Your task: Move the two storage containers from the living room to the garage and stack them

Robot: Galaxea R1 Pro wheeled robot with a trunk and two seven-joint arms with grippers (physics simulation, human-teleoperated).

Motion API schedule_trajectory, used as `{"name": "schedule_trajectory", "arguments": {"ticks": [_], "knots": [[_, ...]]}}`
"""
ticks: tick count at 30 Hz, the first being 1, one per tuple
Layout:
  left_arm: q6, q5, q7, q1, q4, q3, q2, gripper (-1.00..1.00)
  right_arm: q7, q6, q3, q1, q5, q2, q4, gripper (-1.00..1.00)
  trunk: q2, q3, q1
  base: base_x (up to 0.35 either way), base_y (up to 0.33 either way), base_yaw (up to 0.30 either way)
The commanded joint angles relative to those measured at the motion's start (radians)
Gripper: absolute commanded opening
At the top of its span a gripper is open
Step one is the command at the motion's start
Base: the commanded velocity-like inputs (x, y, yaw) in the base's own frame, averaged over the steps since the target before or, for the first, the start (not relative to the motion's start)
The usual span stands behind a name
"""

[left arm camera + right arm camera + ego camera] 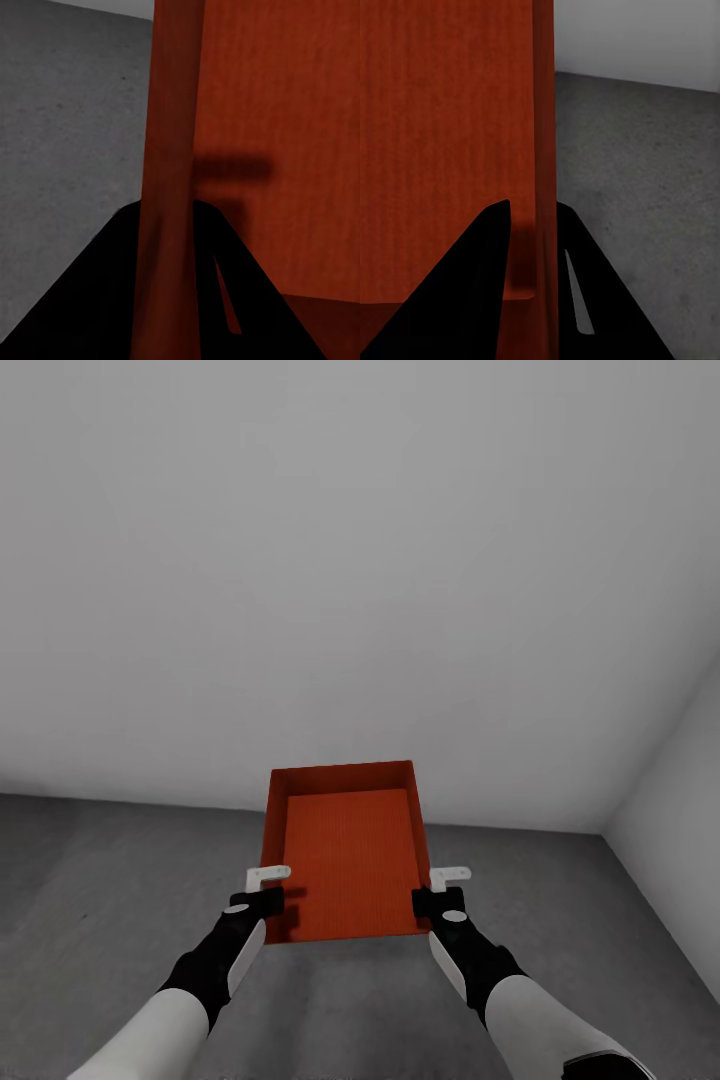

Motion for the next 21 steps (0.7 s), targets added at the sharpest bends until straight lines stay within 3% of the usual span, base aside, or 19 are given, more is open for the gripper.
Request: {"name": "schedule_trajectory", "arguments": {"ticks": [1,21], "knots": [[-0.008,-0.004,0.009,-0.001,-0.016,0.014,0.001,-1.0,-0.01,0.005,-0.01,0.0,-0.003,-0.01,0.001,-1.0,-0.002,-0.003,0.0,0.0,0.0,0.0],[-0.008,-0.004,0.009,-0.001,-0.016,0.014,0.001,-1.0,-0.01,0.005,-0.01,0.0,-0.003,-0.011,0.001,-1.0,-0.002,-0.026,0.0,0.0,0.0,0.0]]}}
